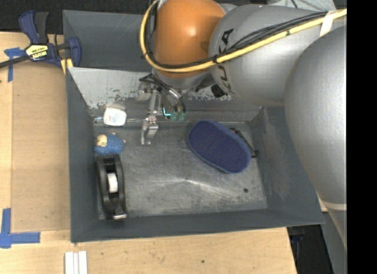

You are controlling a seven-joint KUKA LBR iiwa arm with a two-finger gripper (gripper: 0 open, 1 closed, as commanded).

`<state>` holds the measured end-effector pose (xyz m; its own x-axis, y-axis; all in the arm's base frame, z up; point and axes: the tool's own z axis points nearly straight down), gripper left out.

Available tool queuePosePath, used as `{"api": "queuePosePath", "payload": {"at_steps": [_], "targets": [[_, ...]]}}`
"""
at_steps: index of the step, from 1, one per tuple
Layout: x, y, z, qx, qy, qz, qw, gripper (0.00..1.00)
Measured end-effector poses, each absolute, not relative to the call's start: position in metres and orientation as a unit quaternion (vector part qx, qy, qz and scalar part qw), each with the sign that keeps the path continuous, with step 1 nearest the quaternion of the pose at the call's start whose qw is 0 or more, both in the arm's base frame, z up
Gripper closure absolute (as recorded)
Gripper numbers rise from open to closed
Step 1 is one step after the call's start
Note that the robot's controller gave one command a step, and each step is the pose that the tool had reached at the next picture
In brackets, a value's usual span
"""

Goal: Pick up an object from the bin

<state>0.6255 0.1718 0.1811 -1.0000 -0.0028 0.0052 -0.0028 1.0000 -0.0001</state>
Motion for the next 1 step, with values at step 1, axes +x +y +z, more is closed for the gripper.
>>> {"api": "queuePosePath", "payload": {"at_steps": [1], "targets": [[0.6272, 0.1602, 0.0834, -0.029, -1.0, -0.001, -0.001, 0.0]]}}
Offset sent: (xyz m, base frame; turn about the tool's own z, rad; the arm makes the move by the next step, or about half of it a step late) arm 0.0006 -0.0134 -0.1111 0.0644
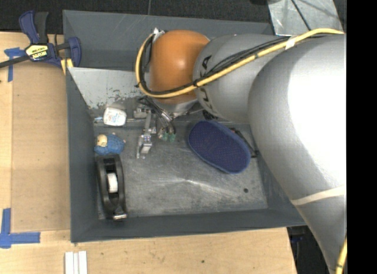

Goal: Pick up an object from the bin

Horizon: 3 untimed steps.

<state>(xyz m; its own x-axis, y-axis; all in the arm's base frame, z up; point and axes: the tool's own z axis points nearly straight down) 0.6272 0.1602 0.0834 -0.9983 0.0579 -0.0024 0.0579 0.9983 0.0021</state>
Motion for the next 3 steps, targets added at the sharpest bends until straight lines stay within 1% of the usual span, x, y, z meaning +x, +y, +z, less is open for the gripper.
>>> {"api": "queuePosePath", "payload": {"at_steps": [1, 2, 3], "targets": [[0.627, 0.034, 0.077, -0.129, 0.992, 0.003, 0.006, 0.0], [0.602, -0.015, 0.102, -0.094, 0.996, -0.001, 0.001, 0.0], [0.532, -0.077, 0.075, 0.048, 0.999, 0.002, 0.007, 0.0]]}}
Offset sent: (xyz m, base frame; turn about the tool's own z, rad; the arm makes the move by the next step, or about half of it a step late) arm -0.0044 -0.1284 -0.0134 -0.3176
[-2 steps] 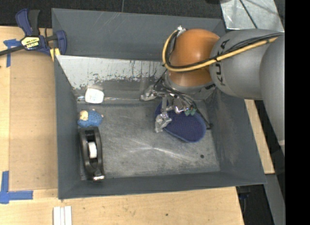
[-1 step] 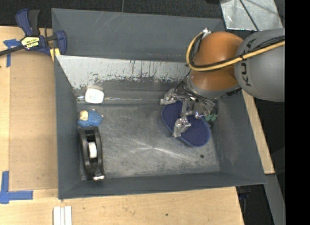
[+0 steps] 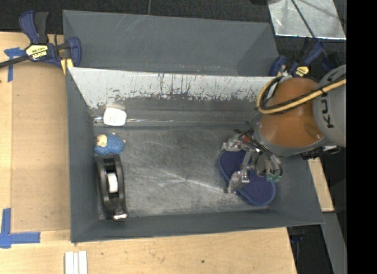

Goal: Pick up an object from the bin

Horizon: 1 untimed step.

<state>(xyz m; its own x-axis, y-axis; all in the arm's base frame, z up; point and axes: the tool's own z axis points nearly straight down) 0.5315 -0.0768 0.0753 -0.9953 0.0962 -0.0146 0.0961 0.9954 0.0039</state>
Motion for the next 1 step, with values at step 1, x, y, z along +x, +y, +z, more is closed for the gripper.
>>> {"api": "queuePosePath", "payload": {"at_steps": [1], "targets": [[0.4935, -0.086, 0.0753, -0.14, 0.99, -0.002, 0.011, 0.0]]}}
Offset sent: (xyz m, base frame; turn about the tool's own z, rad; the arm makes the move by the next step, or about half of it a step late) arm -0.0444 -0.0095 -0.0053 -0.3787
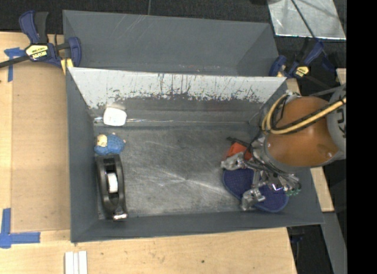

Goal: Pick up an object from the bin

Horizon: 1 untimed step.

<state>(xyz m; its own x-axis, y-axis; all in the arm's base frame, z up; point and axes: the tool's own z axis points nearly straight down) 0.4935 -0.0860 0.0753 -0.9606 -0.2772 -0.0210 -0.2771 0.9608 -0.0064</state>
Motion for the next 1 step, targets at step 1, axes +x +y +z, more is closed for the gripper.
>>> {"api": "queuePosePath", "payload": {"at_steps": [1], "targets": [[0.4943, -0.0857, 0.0761, -0.139, 0.99, -0.002, 0.012, 1.0]]}}
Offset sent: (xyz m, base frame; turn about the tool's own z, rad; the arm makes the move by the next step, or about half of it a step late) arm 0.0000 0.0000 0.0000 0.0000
